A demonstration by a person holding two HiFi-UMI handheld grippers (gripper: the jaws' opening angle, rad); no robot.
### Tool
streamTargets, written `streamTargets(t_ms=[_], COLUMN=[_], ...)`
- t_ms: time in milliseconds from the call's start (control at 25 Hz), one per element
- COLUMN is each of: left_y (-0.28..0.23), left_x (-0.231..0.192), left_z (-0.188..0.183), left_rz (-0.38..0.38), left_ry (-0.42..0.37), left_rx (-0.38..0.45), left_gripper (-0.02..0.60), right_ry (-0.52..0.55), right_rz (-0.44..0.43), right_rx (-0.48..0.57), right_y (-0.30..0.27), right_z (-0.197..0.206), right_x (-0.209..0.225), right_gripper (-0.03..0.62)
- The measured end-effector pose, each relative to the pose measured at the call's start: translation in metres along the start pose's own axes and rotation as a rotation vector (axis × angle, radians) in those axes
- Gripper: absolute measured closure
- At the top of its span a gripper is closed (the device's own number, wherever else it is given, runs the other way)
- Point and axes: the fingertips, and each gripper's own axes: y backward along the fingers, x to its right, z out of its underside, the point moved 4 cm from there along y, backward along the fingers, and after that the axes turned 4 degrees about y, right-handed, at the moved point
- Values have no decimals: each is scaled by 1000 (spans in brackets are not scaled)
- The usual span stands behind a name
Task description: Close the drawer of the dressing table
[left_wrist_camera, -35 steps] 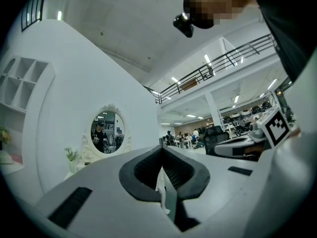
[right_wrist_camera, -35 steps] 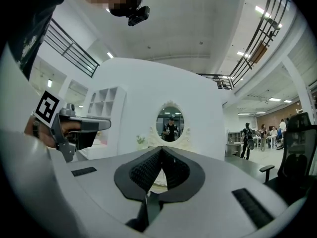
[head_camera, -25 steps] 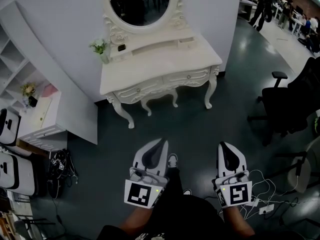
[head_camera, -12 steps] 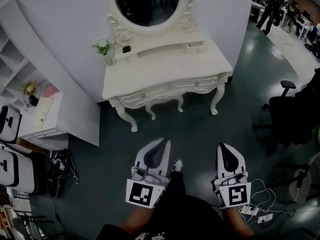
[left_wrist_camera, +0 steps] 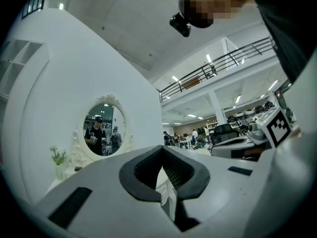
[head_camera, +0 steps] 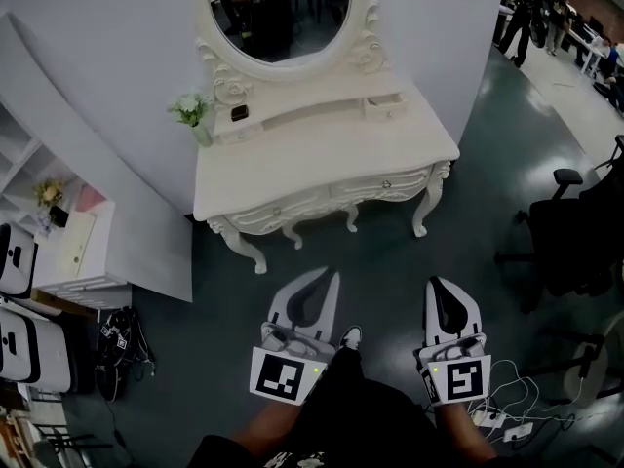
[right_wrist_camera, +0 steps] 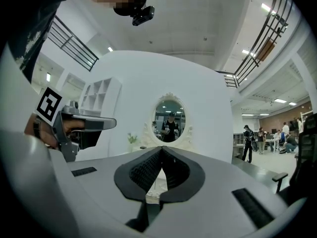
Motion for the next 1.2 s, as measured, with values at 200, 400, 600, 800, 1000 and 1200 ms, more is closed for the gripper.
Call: streamTargets(t_ms=[200,400,600,800,1000,1200], left_y=[-24,-41,-60,-84,-108,-124], left_x=[-12,-25,-33,-51,-73,-85], left_z=[-3,0,5,1,2,9], left_rz=[28,33,58,78,97,129], left_ry=[0,18,24,11,14,14], left_rx=[-11,-26,-35,-18,-3,-11], left_gripper=[578,578,578,578,578,578], right_ry=[23,35,80,106,145,143], right_rz=[17,20,52,76,103,127], right_rx=[-29,-34,-60,-42,-32,-41], right_y=[-23,-40,-57,-81,-108,-122], right_z=[-3,-5,-2,-6,-9,-5], right_x=[8,13,20,29,35,38], right_gripper=[595,595,595,595,595,595])
